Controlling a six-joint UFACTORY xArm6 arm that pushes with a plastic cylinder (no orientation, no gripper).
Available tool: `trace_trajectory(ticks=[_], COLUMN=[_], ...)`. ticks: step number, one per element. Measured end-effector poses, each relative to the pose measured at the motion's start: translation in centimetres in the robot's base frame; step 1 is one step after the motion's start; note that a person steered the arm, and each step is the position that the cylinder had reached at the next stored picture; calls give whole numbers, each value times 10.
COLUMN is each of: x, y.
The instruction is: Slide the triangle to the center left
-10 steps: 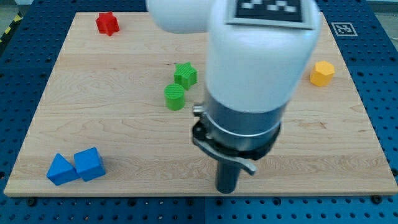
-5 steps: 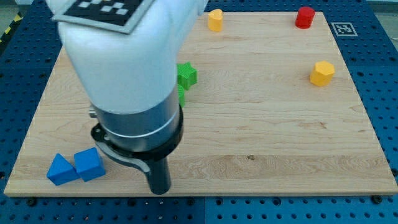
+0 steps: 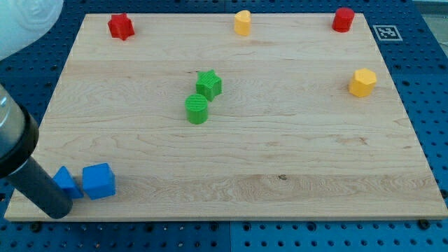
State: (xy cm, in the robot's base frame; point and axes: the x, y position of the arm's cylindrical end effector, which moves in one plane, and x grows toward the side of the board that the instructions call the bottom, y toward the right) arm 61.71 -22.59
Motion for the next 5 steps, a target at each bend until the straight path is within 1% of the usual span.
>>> trace_trajectory(ticks=[1, 3, 5], x=[-8, -42, -50], y=[0, 0, 0])
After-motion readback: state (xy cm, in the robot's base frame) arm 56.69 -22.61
